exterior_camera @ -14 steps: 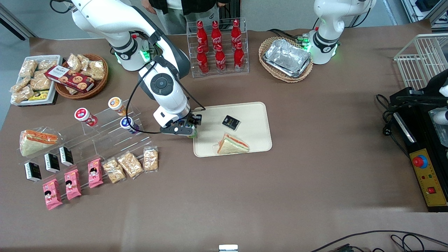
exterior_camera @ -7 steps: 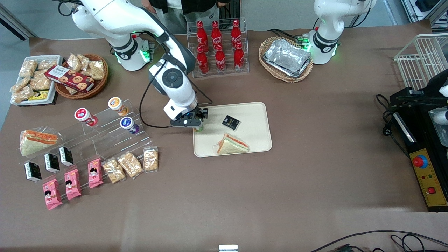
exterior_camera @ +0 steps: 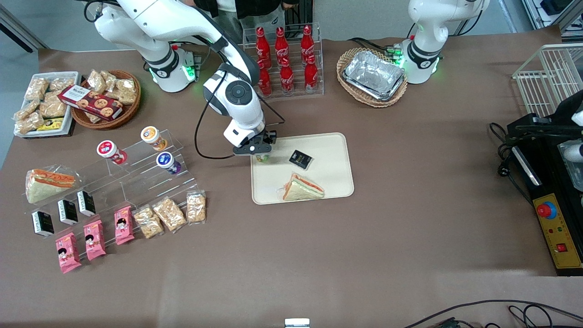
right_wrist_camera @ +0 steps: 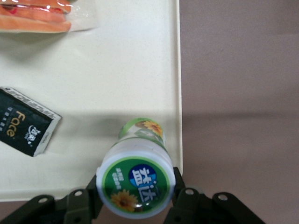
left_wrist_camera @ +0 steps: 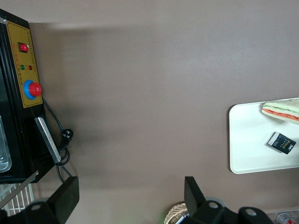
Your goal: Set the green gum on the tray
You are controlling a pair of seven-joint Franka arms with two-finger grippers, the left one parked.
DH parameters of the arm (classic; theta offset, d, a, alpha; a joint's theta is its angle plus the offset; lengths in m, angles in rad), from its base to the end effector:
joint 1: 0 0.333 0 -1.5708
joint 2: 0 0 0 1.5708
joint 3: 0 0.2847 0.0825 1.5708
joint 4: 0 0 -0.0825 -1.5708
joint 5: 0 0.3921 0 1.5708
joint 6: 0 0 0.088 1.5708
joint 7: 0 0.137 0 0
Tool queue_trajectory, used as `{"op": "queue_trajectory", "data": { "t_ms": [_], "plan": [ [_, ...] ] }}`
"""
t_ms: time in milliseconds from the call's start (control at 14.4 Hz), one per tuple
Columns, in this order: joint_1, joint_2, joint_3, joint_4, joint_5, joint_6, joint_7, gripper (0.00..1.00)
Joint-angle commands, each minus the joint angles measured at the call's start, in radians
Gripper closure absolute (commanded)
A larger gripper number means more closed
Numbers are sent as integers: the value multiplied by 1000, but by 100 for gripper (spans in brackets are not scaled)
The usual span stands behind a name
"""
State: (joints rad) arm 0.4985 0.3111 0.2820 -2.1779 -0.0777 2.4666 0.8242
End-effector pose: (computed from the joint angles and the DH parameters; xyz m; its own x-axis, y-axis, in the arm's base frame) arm 0.3922 0.3943 0.1853 0.9995 0.0051 -0.0322 0.0044 -0.9998 -0.0201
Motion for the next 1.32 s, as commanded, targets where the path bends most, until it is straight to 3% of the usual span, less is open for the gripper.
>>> {"op": "queue_trajectory", "data": {
  "t_ms": [0,70,139,209,835,1114,1253],
  "plan": [
    [24,22,-4,-11,-25,34,21,49],
    [25,26,-4,-10,-33,35,21,35],
    [15,26,-4,-8,-33,35,23,8],
    [11,25,-6,-7,-33,34,23,1],
    [0,-35,-20,26,-34,-37,20,0],
    [-92,-101,-32,205,-36,-306,-5,0],
    [-148,-113,-59,285,-34,-444,-98,0]
  ]
}}
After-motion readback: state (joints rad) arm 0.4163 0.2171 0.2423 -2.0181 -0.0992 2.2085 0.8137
